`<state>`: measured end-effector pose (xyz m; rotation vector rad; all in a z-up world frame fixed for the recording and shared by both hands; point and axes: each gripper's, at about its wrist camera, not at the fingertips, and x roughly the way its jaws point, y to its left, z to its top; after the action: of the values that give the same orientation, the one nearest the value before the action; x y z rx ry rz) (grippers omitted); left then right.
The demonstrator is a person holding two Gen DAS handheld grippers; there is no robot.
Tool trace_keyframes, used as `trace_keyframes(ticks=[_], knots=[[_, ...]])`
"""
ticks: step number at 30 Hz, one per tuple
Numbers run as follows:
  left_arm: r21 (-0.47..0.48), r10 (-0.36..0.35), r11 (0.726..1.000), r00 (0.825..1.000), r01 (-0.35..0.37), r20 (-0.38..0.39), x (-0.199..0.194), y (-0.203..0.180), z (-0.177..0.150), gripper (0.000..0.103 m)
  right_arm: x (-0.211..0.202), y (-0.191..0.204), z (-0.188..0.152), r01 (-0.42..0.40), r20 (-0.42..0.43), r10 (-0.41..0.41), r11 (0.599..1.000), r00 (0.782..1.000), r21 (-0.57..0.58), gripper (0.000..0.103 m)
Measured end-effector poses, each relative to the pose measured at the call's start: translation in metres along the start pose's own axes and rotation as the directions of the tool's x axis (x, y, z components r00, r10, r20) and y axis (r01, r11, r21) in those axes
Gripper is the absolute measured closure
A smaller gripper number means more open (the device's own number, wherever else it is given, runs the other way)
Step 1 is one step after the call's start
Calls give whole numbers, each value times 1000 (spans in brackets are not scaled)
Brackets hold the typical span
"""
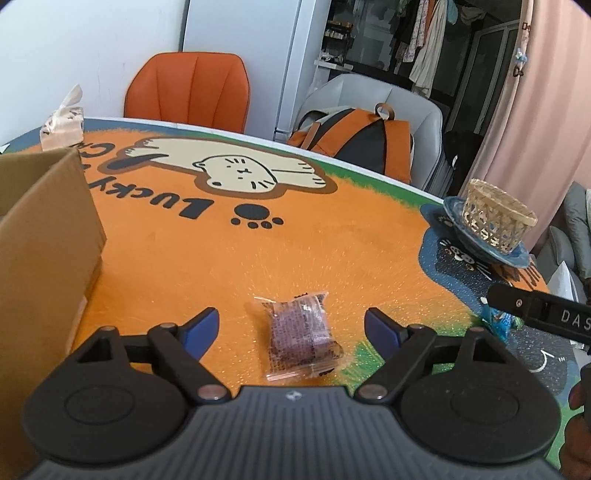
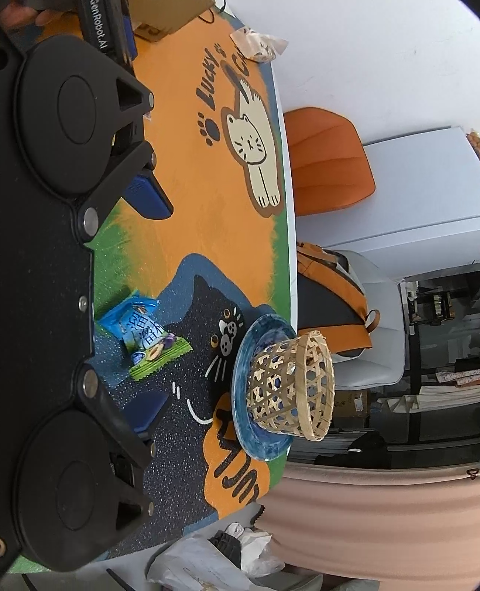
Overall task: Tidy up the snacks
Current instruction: 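Grasp the purple-wrapped pastry with the left gripper while the right grasps the blue-green candy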
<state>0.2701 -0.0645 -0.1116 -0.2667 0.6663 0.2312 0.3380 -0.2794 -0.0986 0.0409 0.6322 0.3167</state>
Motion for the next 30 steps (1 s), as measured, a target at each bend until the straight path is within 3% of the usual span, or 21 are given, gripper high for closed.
trace_keyframes(ticks=[8,9,12,13,17,30], knots=[[10,10,1000,1000,-10,-21,10,0,-4,52,23,-2,1,34,-28,-35,999,999,-14,5],[12,10,1000,1000,-10,-19,10,0,-5,61,25,-2,1,36,-35,-36,999,999,-14,8],[10,2,1000,1000,-2,-21,7,1,-6,69,31,0,-3,60,-68,-61,998,996,-23,35],[5,0,1000,1000,0,-21,6,2,-6,70,32,-1,-5,56,-81,-57,998,995,-22,48],[-7,-5,1000,1000,4,-20,0,8,-7,70,25,2,-9,25,-87,-26,1000,996,-18,62],[-24,-38,999,999,38,23,-36,21,-9,71,-22,29,-13,-104,-46,105,994,993,25,66]])
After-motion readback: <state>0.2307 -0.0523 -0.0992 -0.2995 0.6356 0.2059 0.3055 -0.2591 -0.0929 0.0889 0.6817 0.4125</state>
